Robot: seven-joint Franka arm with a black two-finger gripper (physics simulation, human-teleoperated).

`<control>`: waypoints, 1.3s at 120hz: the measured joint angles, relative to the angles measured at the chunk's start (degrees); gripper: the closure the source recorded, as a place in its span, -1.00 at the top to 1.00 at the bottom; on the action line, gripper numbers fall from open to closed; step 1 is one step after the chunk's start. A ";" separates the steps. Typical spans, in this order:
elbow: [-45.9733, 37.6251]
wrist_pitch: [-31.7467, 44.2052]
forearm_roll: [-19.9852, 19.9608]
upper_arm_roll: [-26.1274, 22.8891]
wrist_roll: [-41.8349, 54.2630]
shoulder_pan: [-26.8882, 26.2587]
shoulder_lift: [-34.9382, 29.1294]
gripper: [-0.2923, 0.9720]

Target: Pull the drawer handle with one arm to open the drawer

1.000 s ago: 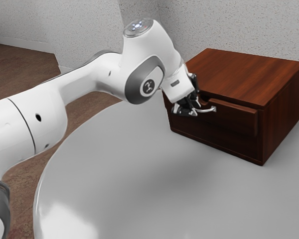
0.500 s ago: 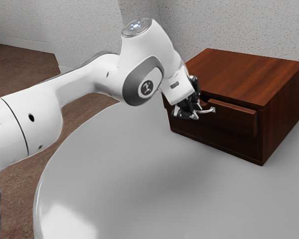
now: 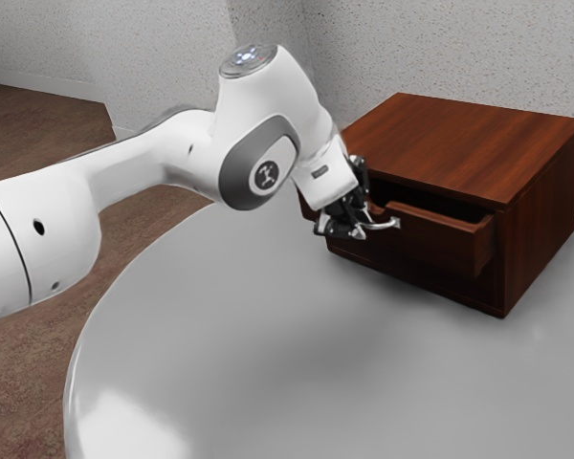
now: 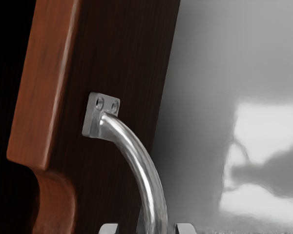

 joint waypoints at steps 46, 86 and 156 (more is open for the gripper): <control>-2.77 0.08 -0.47 -0.65 -0.09 0.07 -2.36 -0.43; -5.20 0.10 -0.55 -1.17 -0.34 0.22 -4.55 -0.43; -10.39 0.09 -1.17 -1.57 -0.60 1.66 -9.09 -0.44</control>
